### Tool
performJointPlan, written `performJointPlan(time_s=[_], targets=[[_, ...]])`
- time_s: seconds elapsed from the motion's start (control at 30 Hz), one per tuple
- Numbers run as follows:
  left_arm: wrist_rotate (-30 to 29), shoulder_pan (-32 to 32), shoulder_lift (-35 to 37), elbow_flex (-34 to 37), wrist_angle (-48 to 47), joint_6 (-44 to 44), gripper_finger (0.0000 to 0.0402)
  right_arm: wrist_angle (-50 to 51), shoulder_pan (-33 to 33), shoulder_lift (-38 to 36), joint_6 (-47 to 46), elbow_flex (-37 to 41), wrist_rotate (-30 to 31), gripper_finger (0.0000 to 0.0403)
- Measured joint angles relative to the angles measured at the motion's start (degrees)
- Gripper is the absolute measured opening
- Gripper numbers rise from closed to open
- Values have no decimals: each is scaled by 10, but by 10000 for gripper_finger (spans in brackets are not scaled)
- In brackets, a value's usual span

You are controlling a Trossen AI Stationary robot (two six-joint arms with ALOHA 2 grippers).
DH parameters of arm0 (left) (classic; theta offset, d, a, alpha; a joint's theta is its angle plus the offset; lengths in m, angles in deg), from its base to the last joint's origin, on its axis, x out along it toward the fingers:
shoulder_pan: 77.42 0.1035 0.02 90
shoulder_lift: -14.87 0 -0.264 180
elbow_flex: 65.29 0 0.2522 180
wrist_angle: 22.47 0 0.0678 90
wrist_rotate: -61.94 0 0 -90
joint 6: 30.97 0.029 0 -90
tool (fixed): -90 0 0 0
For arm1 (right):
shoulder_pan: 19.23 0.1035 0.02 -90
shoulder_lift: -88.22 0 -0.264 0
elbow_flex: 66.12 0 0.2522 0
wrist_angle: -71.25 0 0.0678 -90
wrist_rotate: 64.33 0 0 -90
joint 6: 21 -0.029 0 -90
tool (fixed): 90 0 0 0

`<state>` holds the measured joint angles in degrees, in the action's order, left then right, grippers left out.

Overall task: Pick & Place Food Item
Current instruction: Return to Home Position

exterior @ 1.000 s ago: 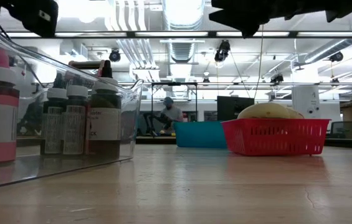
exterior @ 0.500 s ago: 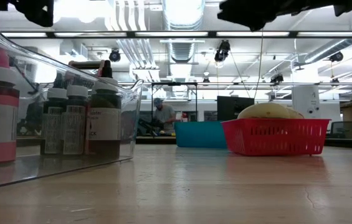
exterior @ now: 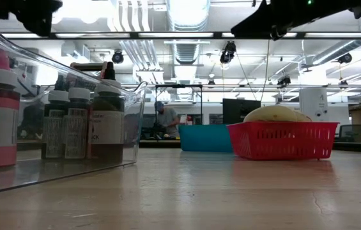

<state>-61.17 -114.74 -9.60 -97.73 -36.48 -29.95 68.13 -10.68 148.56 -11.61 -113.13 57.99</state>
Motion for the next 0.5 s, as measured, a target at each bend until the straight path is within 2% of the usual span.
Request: performJointPlan(time_s=[0.1, 0.27, 0.37, 0.5], targets=[[60, 2, 12, -1, 6, 22, 204, 1, -8, -11, -8, 8, -34, 237], [67, 2, 41, 1, 6, 21, 204, 0, -11, -52, -38, 27, -100, 237], [102, 2, 75, 2, 5, 19, 204, 0, -11, -108, -52, 55, -149, 237], [167, 2, 146, 18, 11, 18, 204, -11, -11, -220, -64, 114, -209, 237]])
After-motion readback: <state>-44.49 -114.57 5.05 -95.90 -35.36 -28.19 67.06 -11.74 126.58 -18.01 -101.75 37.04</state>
